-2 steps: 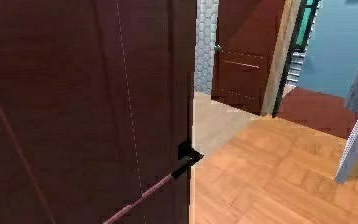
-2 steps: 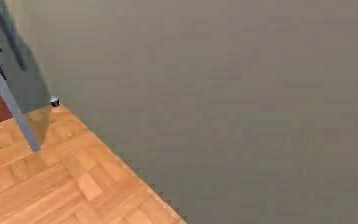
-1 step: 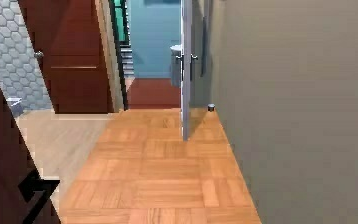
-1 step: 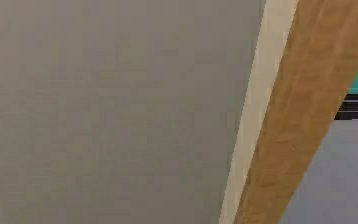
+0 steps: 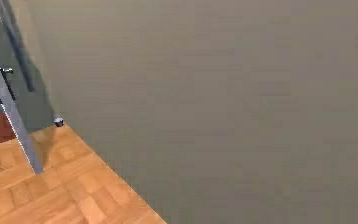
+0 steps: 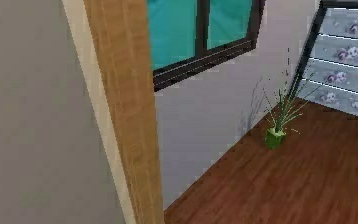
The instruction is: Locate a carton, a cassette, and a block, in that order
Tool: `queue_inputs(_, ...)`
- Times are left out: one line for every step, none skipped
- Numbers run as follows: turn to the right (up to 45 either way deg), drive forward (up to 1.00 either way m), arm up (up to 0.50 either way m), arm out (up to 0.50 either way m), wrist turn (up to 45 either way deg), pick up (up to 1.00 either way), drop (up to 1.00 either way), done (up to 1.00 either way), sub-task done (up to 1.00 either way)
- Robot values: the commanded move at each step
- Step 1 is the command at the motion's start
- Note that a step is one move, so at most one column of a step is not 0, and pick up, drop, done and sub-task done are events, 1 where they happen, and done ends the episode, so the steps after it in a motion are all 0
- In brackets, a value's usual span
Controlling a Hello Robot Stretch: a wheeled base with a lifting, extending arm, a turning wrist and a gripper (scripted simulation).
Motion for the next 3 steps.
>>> queue_inputs(18.0,0.0,0.0,0.0,0.0,0.0,0.0,0.0,0.0)
queue_inputs(0.0,0.15,0.0,0.0,0.0,0.0,0.0,0.0,0.0)
queue_inputs(-45.0,0.0,0.0,0.0,0.0,0.0,0.0,0.0,0.0)
